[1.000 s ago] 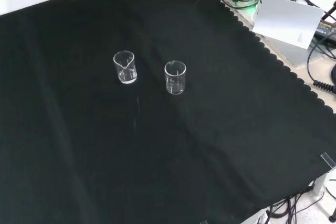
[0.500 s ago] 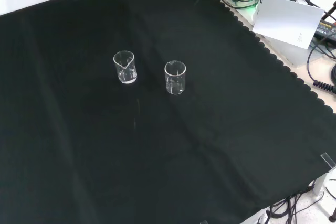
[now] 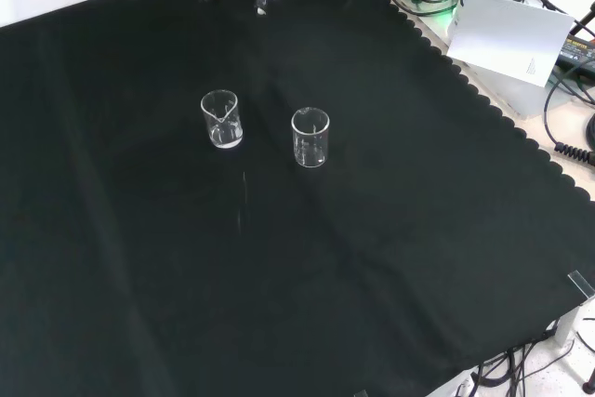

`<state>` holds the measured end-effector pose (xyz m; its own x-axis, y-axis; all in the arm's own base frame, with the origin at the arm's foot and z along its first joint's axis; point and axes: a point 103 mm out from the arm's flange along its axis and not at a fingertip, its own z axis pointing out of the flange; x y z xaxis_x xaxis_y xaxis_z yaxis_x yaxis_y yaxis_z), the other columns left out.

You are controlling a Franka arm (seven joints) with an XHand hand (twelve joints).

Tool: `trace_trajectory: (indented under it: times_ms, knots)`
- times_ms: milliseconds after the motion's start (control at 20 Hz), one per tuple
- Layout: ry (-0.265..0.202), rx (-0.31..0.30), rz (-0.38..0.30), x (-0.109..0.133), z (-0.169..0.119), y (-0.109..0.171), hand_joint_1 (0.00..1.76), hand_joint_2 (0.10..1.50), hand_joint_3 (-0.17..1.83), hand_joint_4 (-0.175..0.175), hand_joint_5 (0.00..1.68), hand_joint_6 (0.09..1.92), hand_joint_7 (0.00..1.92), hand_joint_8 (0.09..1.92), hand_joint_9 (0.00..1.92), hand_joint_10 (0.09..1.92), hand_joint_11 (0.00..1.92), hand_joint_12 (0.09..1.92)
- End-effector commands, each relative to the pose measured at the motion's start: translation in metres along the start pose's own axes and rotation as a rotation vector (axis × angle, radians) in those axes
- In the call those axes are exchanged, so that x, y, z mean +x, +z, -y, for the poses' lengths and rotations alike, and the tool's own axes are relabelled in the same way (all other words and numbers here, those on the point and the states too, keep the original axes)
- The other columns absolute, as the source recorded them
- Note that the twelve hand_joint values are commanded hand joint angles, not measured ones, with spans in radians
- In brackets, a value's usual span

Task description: Pick up the beaker on the right.

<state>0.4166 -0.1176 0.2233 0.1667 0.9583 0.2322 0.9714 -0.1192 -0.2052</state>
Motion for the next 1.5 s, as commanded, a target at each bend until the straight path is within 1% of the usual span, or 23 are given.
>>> trace_trajectory:
  times_ms: [50,350,550,600,950,1150,1400,1500]
  knots:
    - [-0.079,-0.038,-0.023,0.0,-0.075,0.017,0.78,1.05,-0.17,-0.016,0.39,0.09,0.18,0.64,0.35,0.65,0.16,1.38]
    - [-0.092,-0.003,-0.034,0.003,-0.094,0.036,0.81,1.02,-0.17,-0.02,0.4,0.09,0.19,0.65,0.36,0.66,0.17,1.38]
    - [-0.105,0.018,-0.044,0.002,-0.101,0.048,0.81,1.02,-0.17,-0.024,0.4,0.09,0.2,0.66,0.37,0.66,0.17,1.38]
    - [-0.114,0.022,-0.045,0.001,-0.102,0.05,0.81,1.01,-0.17,-0.025,0.4,0.09,0.2,0.66,0.38,0.67,0.17,1.37]
    - [-0.181,0.021,-0.13,-0.009,-0.107,0.068,0.82,0.99,-0.17,-0.038,0.42,0.09,0.23,0.68,0.4,0.67,0.16,1.37]
    - [-0.221,0.017,-0.147,-0.008,-0.106,0.077,0.81,0.97,-0.17,-0.043,0.42,0.09,0.23,0.68,0.39,0.66,0.15,1.38]
    - [-0.276,0.058,-0.18,0.0,-0.107,0.091,0.8,0.95,-0.17,-0.048,0.42,0.09,0.22,0.67,0.39,0.65,0.14,1.38]
    - [-0.296,0.072,-0.182,0.005,-0.109,0.097,0.79,0.94,-0.17,-0.051,0.4,0.09,0.22,0.67,0.39,0.65,0.14,1.38]
